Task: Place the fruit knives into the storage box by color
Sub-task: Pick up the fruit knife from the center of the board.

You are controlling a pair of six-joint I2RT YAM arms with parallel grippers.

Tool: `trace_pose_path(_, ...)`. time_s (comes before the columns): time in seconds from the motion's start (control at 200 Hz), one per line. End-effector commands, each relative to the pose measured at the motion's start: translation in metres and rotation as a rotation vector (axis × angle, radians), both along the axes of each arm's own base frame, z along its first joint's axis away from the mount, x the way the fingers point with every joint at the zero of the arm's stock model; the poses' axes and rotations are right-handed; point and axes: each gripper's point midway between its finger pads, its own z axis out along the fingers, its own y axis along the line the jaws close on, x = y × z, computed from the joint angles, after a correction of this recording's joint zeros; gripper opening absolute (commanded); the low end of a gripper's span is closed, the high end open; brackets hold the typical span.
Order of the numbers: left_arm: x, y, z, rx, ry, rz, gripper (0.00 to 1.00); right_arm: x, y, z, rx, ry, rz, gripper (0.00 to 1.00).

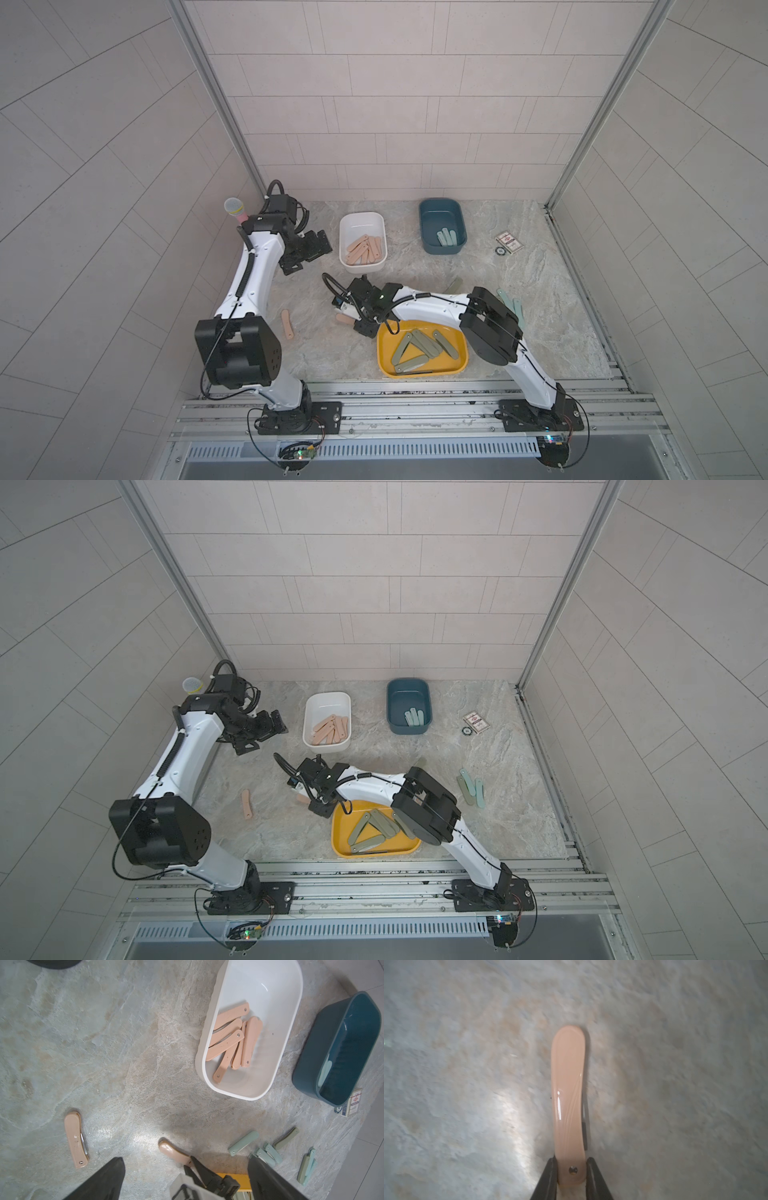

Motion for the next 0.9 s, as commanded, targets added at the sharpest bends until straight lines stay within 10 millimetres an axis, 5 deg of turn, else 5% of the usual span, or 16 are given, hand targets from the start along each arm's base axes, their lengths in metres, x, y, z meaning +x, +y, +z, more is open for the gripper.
trace_pose_path(0.0, -0.006, 0.001, -0.001, -0.007, -0.019, 0.023, 1.00, -0.002, -0.007, -0.001, -0.027, 0.003, -0.026, 0.23)
trace_pose_path(0.22, -0.024, 0.003, -0.020, 0.012, 0.025, 0.016, 1.00, 0.006, 0.010, -0.021, -0.049, 0.032, -0.010, 0.43)
trace_pose_path(0.405, -0.029, 0.003, -0.026, 0.017, 0.035, 0.004, 1.00, 0.017, 0.017, -0.033, -0.049, 0.064, -0.015, 0.45)
trace_pose_path(0.675, -0.030, 0.002, -0.021, 0.017, 0.017, 0.002, 1.00, 0.018, 0.014, -0.036, -0.063, 0.085, -0.040, 0.25)
trace_pose_path(0.896, 0.001, -0.001, 0.019, -0.041, -0.110, 0.058, 1.00, 0.030, 0.011, 0.004, -0.005, 0.034, -0.096, 0.20)
